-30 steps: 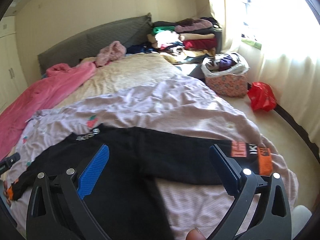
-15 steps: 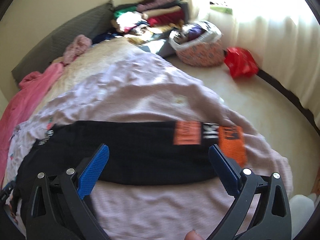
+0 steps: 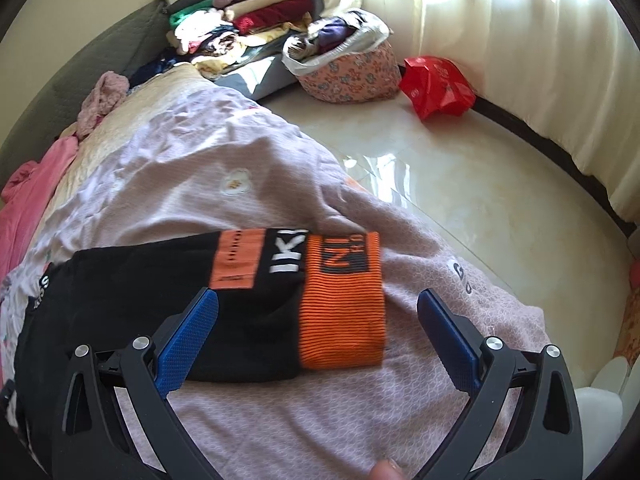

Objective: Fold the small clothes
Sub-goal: 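Reach the right tool to the orange-cuffed sleeve end and close on the cuff, then carry the held sleeve across the shirt body with the right tool and open it, then grasp the laid orange cuff with the left tool, then slide the cuff along the shirt body toward the hem and open the left tool, then move the left tool to the other sleeve and close on its orange cuff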

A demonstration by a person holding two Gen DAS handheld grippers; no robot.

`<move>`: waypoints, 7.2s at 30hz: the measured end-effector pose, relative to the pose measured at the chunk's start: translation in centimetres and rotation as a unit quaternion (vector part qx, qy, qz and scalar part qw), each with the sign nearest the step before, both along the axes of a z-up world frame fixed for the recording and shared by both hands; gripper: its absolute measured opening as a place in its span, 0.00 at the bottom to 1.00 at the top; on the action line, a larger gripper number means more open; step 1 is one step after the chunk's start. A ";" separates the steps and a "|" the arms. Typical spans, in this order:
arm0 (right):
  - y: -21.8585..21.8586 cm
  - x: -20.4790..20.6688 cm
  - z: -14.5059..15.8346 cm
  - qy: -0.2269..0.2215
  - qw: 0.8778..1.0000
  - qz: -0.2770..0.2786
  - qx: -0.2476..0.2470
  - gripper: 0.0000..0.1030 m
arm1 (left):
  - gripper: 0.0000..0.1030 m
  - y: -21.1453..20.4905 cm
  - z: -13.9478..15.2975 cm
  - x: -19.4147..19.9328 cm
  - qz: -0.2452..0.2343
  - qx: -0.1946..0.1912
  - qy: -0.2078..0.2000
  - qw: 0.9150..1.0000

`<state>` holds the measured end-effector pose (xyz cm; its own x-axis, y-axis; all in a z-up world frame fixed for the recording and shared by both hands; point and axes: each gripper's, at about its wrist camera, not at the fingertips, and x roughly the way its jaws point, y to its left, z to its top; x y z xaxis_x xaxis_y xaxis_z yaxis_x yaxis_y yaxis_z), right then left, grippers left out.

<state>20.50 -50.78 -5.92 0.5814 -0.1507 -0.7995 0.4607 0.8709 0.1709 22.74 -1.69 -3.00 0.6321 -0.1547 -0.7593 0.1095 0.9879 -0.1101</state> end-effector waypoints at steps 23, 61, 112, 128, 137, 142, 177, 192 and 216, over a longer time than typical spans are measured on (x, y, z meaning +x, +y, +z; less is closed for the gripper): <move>10.7 0.7 7.9 -0.104 0.980 0.172 0.013 0.10 | 0.91 1.6 -0.4 -1.1 0.006 -0.004 -0.011 1.000; 42.5 8.4 8.9 -0.078 0.904 0.420 0.024 0.16 | 0.91 8.6 -1.7 -2.0 0.057 -0.024 0.002 0.998; 32.7 7.3 2.5 -0.046 0.934 0.353 -0.044 0.48 | 0.01 8.5 -2.1 2.3 0.048 -0.022 0.009 0.999; 34.3 8.8 0.5 -0.025 0.930 0.365 -0.045 0.52 | 0.03 10.3 -0.5 -0.3 0.053 -0.024 -0.001 0.998; 35.1 9.1 -0.8 -0.006 0.927 0.374 -0.039 0.52 | 0.04 6.6 -3.9 1.0 0.021 0.002 0.061 0.998; 34.6 9.9 -2.3 0.025 0.932 0.360 -0.043 0.52 | 0.04 7.5 -5.2 1.0 0.025 -0.015 0.067 0.997; 39.4 2.4 6.3 -0.083 0.918 0.385 -0.048 0.94 | 0.66 11.0 1.7 -6.2 0.047 -0.011 -0.015 0.999; 45.0 0.1 9.2 -0.115 0.898 0.421 -0.056 0.94 | 0.72 14.5 3.9 -9.7 0.071 0.009 -0.052 0.996; 56.2 -2.6 9.1 -0.116 0.867 0.477 -0.081 0.96 | 0.82 25.0 3.4 -14.1 0.157 -0.015 -0.052 0.986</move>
